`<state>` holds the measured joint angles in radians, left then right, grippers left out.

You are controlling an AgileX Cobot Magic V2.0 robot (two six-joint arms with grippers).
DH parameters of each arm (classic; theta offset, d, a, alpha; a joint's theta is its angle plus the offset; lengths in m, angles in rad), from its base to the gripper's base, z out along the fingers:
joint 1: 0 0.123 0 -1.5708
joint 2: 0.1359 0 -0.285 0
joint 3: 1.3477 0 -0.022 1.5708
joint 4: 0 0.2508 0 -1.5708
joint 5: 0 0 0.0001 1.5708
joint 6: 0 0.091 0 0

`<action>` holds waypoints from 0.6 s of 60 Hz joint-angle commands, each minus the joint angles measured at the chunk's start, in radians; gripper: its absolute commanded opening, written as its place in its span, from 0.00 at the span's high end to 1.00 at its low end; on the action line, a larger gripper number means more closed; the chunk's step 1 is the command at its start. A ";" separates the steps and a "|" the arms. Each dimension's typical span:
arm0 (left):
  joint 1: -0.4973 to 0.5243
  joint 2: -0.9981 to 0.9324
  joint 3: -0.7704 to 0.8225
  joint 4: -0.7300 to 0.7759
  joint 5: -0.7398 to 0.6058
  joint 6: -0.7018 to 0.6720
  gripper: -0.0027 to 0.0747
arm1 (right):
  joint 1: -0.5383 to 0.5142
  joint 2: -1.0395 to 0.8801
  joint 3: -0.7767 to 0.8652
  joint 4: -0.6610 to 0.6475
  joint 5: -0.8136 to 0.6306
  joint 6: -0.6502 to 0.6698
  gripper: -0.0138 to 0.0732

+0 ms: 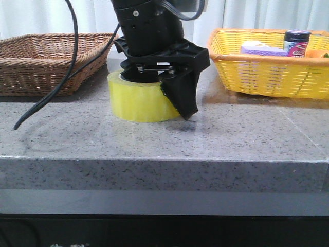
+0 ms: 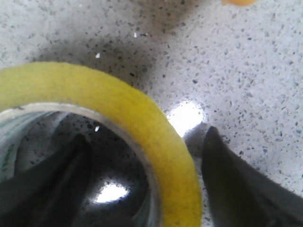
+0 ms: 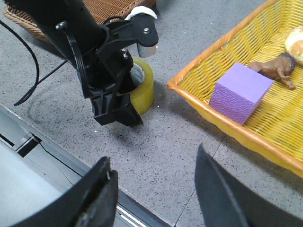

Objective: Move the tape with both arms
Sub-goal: 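Lower the left gripper into the tape roll's hole and grasp it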

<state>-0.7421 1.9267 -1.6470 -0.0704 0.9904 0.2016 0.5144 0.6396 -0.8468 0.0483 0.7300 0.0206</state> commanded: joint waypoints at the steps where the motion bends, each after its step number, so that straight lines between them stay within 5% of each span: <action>1: -0.006 -0.051 -0.030 -0.008 -0.022 0.000 0.51 | -0.005 -0.001 -0.025 0.004 -0.074 -0.002 0.38; 18: -0.006 -0.051 -0.030 -0.008 -0.022 0.000 0.88 | -0.005 -0.001 -0.025 0.004 -0.074 -0.002 0.38; 36: -0.004 -0.052 -0.132 0.012 0.068 0.000 0.94 | -0.005 -0.001 -0.025 0.004 -0.074 -0.002 0.38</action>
<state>-0.7459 1.9354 -1.6994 -0.0734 1.0592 0.2016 0.5144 0.6396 -0.8468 0.0483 0.7300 0.0206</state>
